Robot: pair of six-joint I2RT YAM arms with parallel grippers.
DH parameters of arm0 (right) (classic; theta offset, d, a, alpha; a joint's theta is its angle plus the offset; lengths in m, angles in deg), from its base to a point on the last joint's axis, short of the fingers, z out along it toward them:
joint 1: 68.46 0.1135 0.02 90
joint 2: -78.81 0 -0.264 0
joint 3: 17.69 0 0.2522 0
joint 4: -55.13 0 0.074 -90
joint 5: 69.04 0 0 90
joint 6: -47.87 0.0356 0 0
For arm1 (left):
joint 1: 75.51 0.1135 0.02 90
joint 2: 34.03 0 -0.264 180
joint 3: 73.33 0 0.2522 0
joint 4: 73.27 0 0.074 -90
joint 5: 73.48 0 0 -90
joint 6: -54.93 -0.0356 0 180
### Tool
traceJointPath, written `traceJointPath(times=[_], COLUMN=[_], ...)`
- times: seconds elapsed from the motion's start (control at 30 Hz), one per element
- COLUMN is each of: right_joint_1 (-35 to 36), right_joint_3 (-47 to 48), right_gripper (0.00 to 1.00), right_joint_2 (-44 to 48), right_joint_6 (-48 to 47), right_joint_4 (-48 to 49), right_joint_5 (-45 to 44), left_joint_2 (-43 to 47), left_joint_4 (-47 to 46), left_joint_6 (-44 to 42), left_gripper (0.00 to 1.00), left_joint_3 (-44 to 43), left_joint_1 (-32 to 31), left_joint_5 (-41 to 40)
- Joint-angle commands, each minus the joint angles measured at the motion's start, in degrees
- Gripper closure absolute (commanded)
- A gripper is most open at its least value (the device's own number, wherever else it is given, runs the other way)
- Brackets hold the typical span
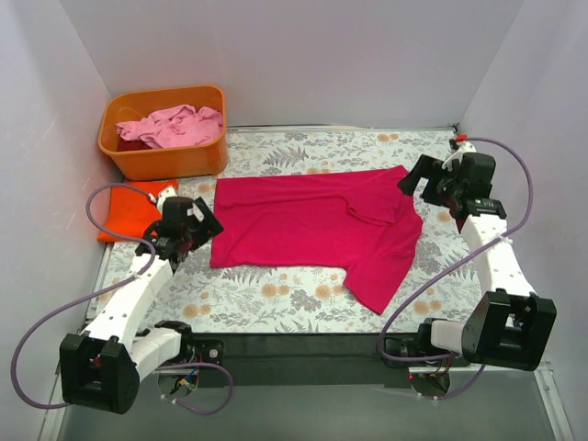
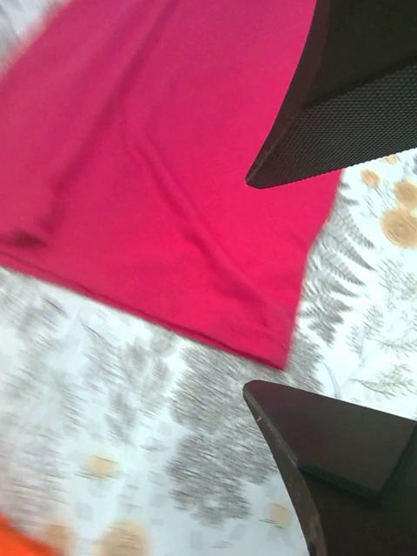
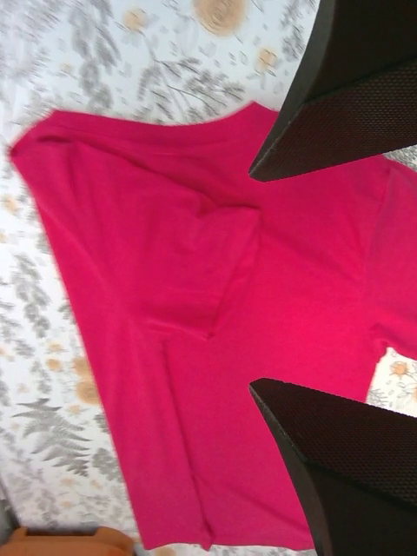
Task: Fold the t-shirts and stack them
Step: Fold the tshirt
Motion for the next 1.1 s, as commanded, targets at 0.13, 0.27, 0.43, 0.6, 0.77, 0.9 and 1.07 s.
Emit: traceJointPath(times=[0.13,0.27,0.43,0.6,0.77,0.9,1.07], right_joint_1=[-0.1,0.1,0.6,0.8,0.8,0.7,0.7], right_joint_3=[-9.4,-12.7,-13.4,-14.5,-16.0,-17.0,-18.8], right_gripper=[0.16,0.17,0.18,0.19,0.19,0.21,0.3], right_joint_2=[6.2,8.5,9.4,9.6,9.6,7.5,5.6], right_joint_6=[0.3,0.1,-0.4,-0.7,-0.8,-0.3,1.0], right_joint_4=[-4.4,-4.4,-4.7,-5.0,-5.5,-7.0,-8.9], right_joint_5=[-0.7,-2.4,-4.8,-6.2,-9.7,-12.4,-15.9], left_joint_2=[-1.7,-7.3,-13.4,-15.7,-16.9,-17.1,-15.2], left_joint_4=[7.3,6.2,4.6,2.8,2.0,1.8,1.9], left_joint_6=[7.2,8.7,10.4,11.0,10.9,10.9,10.7], left_gripper=[0.24,0.39,0.48,0.51,0.57,0.69,0.87], left_joint_3=[6.0,6.0,5.9,6.4,6.8,7.5,7.8], left_joint_1=[-0.3,-0.5,-1.8,-2.7,-2.9,-3.0,-3.0], left_joint_5=[-0.7,0.3,-0.2,-0.2,-0.7,-0.9,-1.5])
